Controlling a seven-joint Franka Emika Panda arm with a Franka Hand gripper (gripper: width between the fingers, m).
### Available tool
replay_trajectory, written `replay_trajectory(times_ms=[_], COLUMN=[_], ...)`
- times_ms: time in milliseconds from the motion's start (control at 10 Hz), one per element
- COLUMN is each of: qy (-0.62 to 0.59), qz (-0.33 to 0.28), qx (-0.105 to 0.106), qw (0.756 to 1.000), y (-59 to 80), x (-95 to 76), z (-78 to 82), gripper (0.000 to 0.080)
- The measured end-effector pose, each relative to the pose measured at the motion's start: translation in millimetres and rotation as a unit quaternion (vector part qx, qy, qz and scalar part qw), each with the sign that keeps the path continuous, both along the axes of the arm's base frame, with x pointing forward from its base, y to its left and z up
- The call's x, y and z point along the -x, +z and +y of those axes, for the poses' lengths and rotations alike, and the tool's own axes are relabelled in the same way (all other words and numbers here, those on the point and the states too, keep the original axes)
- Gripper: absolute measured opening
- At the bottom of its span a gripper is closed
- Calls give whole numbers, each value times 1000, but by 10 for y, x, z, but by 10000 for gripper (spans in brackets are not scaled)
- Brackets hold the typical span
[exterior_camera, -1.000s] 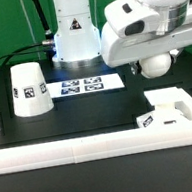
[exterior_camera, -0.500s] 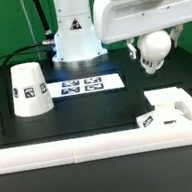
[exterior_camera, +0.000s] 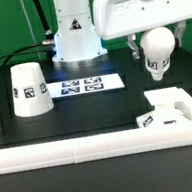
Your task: Assemble lamp
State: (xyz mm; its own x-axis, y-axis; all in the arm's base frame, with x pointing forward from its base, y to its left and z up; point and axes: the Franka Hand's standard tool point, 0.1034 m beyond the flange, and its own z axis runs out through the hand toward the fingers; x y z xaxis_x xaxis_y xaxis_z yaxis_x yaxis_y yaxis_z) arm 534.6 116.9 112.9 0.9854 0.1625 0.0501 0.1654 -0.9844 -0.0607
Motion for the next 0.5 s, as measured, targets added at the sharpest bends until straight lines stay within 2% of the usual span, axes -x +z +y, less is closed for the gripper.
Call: replay_trajectory(times_ms=[200, 500], qy=[32, 80], qz=[-6, -28], qx=[2, 3], qw=[999, 996], y=[23, 199], x=[-51, -299], z=[-72, -170], gripper=[576, 576])
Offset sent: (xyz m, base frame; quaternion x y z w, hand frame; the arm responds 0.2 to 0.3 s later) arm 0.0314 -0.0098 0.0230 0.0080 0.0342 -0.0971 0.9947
